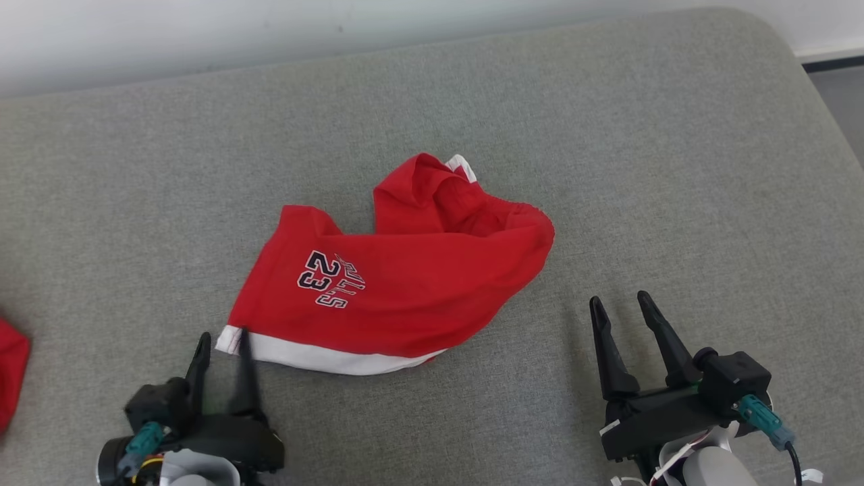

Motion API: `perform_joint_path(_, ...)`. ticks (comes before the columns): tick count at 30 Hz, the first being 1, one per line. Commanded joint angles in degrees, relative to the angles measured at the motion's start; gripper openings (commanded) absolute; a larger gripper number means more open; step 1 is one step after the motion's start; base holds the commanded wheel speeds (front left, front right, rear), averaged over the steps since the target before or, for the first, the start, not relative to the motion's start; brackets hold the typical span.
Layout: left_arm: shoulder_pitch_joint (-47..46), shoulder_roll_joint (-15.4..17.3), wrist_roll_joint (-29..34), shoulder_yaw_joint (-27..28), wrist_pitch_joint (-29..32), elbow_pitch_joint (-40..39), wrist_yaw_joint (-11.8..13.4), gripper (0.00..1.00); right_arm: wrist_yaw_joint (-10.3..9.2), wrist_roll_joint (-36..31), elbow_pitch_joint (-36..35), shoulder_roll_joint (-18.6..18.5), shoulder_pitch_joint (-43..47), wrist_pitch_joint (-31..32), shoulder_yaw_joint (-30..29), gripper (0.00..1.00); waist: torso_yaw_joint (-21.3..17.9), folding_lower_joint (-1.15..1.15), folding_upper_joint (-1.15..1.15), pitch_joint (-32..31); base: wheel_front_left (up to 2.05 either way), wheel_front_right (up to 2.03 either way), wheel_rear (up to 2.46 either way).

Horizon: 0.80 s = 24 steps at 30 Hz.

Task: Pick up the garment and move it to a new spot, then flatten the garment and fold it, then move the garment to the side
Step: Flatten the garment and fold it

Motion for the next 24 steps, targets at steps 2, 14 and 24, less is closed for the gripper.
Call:
perform_joint_path(2,-0.87,0.12,-1.46,0.66,-0.11,1.08,-0.28,0.00,0.07,0.29,-0.11,0.02,-0.59,-0.01,-0.33,1.00,-0.46,-0.01,-0.01,1.26,0.00,0.00,0.00)
perform_joint_path(14,5.69,0.18,-1.57,1.38,-0.17,-6.86,1.42,0.00,0.07,0.92,1.17,0.75,0.42,-0.02,-0.42,1.00,6.03,-0.01,-0.01,-2.55,0.00,0.00,0.00)
perform_joint_path(24,9.69,0.18,-2.64,-1.55,-0.17,-7.79,3.14,1.00,0.07,1.74,1.70,0.15,1.21,-0.02,2.00,1.00,9.24,-0.01,-0.01,-4.42,0.00,0.00,0.00)
